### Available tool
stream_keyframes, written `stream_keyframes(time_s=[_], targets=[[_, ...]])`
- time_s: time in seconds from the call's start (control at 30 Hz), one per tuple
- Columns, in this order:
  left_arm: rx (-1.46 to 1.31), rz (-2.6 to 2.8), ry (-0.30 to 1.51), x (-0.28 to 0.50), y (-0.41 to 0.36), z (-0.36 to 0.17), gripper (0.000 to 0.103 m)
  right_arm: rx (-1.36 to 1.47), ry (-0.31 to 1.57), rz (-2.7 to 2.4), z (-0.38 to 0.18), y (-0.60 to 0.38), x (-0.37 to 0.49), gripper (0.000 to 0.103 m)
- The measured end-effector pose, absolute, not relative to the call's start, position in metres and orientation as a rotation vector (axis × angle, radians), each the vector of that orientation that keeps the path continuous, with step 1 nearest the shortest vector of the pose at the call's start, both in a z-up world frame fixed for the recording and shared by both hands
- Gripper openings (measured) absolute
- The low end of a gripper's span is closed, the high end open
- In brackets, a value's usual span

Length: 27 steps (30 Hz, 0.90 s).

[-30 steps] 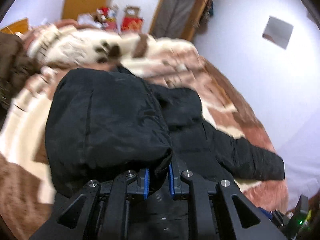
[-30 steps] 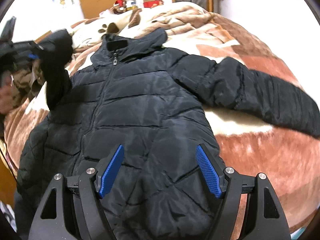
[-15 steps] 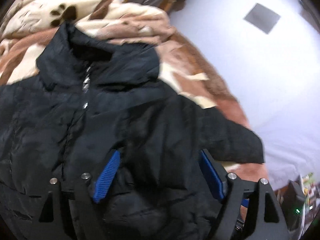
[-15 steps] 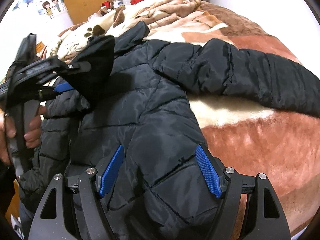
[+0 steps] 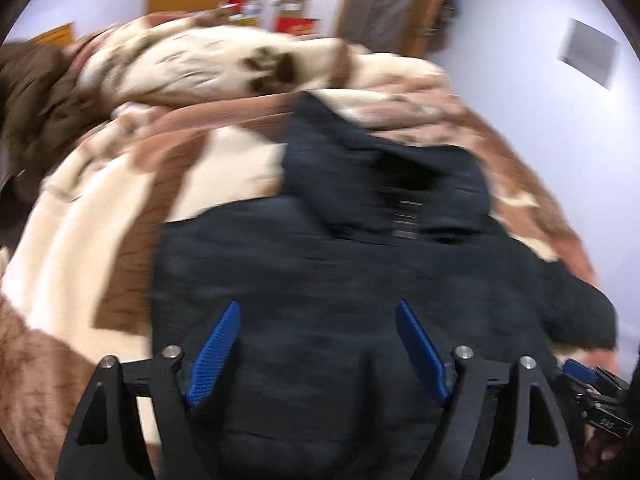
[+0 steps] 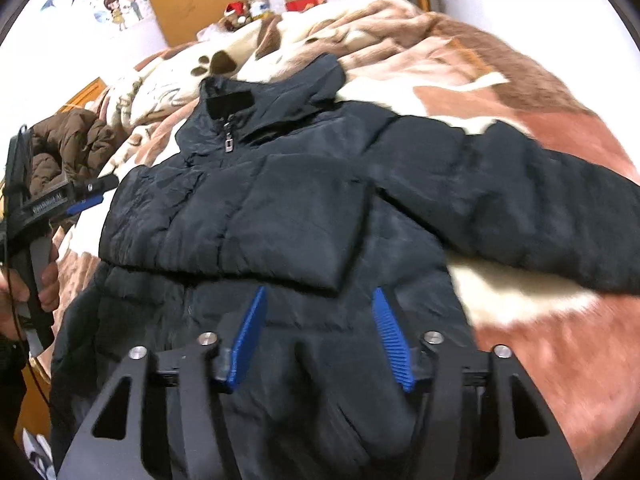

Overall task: Fold large clothes
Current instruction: 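Fold the held sleeve across the jacket front with the left gripper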

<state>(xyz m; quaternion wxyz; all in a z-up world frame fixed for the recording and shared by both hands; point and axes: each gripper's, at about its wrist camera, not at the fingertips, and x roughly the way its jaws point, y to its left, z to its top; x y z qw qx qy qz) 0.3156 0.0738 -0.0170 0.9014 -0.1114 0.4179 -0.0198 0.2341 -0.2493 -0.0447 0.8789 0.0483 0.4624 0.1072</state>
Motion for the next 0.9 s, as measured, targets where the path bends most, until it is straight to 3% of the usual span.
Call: stream_keyframes(time_s=[0.03,0.27,0.47,0.67,0.77,0.9], targets=[[-0.246,-0.003,0.873,0.321,0.087,-0.024,0.077,0.090,0.970,0.225,-0.049,-0.244,0.243,0.046],[-0.317,0.067,0.953,0.348,0.114,-0.086,0.073,0.007,1.029,0.159,-0.091,-0.231,0.318,0.045],[-0.269,0.055,0.966,0.345,0.102,-0.075,0.072,-0.016,1.032,0.146,-0.082,-0.236,0.333,0.045],[-0.198,0.083,0.832,0.350,0.122,-0.036,0.070,0.022,0.920,0.153,-0.044,-0.245,0.325,0.045],[-0.216,0.113,0.917,0.375,0.130,-0.066,0.063,0.009,0.943,0.135,-0.054,-0.243,0.351,0.045],[-0.184,0.128,0.935,0.382,0.126,-0.097,0.064,-0.020,1.055,0.130,-0.097,-0.245,0.377,0.045]])
